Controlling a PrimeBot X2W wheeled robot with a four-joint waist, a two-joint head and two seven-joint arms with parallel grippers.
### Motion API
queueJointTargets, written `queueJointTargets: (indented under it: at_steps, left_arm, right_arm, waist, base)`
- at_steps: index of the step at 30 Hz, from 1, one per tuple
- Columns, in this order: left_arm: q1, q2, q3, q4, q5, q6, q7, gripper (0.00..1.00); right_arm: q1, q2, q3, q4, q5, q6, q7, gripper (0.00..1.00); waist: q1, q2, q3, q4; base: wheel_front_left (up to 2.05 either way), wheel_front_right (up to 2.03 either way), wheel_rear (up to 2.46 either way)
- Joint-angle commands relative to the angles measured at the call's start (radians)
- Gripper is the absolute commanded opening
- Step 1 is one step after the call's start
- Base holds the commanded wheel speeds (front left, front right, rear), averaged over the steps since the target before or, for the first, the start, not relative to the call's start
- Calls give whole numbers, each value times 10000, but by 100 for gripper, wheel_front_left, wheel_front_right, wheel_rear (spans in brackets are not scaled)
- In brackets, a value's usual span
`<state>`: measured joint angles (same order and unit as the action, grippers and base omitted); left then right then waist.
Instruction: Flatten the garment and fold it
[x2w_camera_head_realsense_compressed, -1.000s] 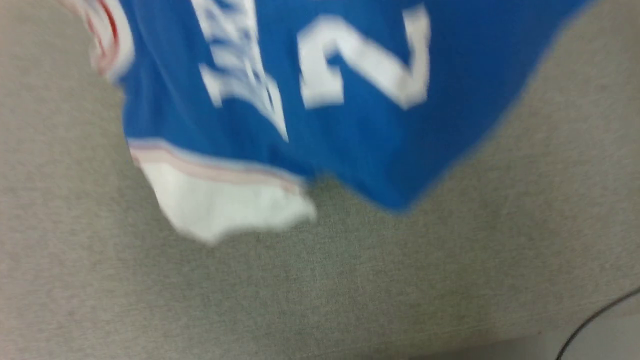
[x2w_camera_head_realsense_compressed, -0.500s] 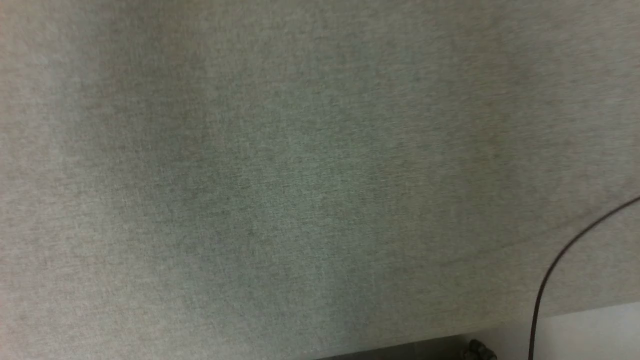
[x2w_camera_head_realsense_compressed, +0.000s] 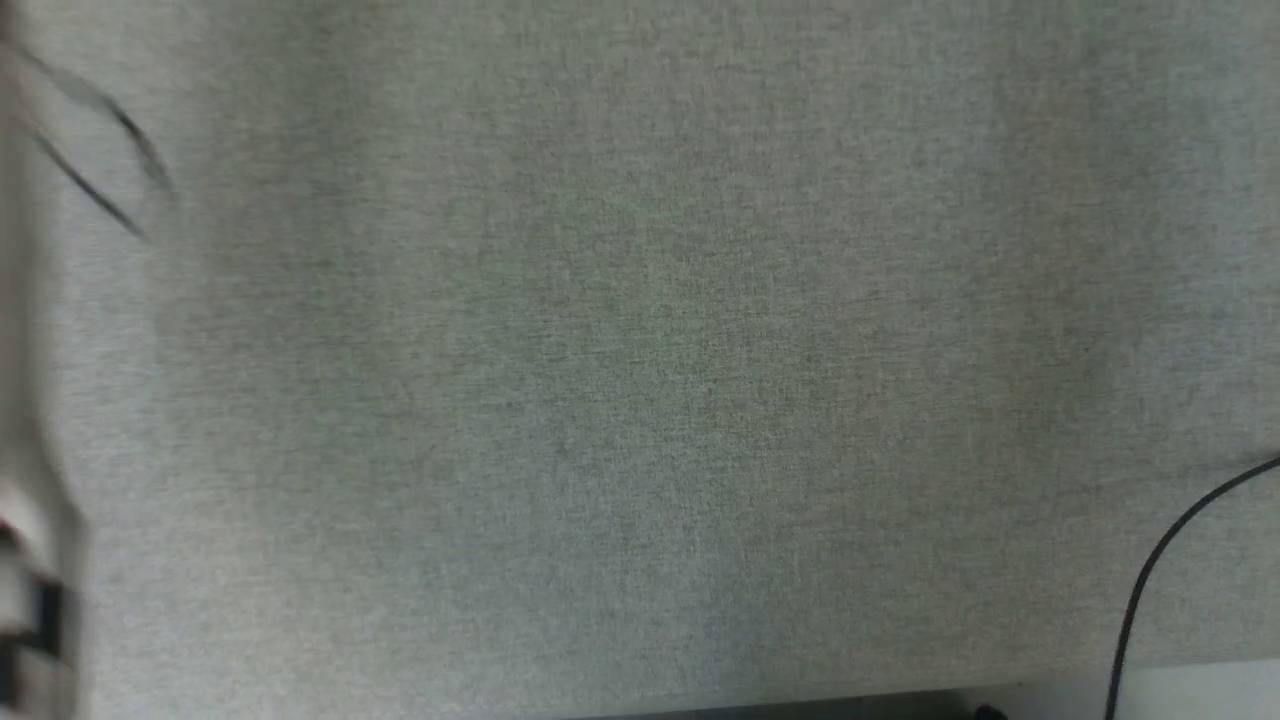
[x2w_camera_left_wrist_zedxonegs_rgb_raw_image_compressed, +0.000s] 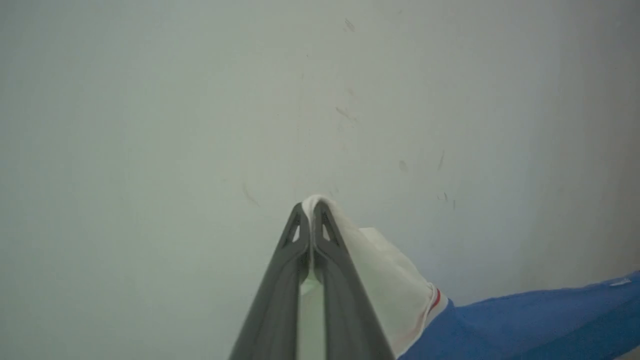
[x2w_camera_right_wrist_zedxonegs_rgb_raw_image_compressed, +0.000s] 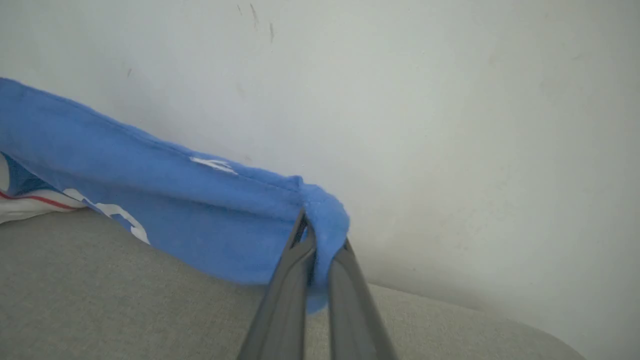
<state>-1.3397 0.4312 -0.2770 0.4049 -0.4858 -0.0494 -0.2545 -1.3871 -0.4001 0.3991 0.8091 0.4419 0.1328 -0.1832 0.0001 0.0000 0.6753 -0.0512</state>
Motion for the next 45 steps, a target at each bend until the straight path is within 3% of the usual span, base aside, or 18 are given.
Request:
queueJointTargets:
  at_steps: [1, 7, 19, 24, 31, 39, 45]
  left_arm:
    - [486, -111, -62, -140, -31, 97, -46, 0]
    - [5139, -249, -547, -1364, -353, 733, 275, 0]
    - [10630, 1104, -1068, -3286, -1180, 1424, 2722, 0]
    - [12203, 1487, -1288, -3846, -1530, 1506, 3283, 0]
    - [14086, 1494, -1509, -4838, -2221, 1747, 3680, 0]
    - [15485, 1337, -2173, -5246, -2894, 1815, 4482, 0]
    - [16148, 1617, -2360, -5423, -3184, 1845, 4955, 0]
  right_arm:
    - [337, 1, 66, 89, -10, -21, -112, 0]
    - [2915, -174, 1012, -4, 392, -21, -442, 0]
    - [6372, -1070, 2167, -1269, 1985, -21, 14, 0]
    - [7772, -1514, 2245, -1771, 2558, -21, 488, 0]
    - [10044, -2120, 2011, -2698, 3549, -21, 1547, 0]
    - [12330, -2659, 972, -4070, 3981, -21, 2775, 0]
    - [13717, -2536, -198, -5144, 3722, -21, 3174, 0]
  waist:
    - [-1, 0, -632, 290]
    - [-1, 0, -2360, 661]
    - [-1, 0, -4678, 1067]
    - [-1, 0, -5391, 1102]
    - [-1, 0, -6326, 924]
    - [-1, 0, -6817, 808]
    - [-1, 0, -6872, 774]
  base:
    - [0, 0, 0]
    - [0, 0, 0]
    - [0, 0, 0]
    - [0, 0, 0]
    - [0, 0, 0]
    - [0, 0, 0]
    - [0, 0, 0]
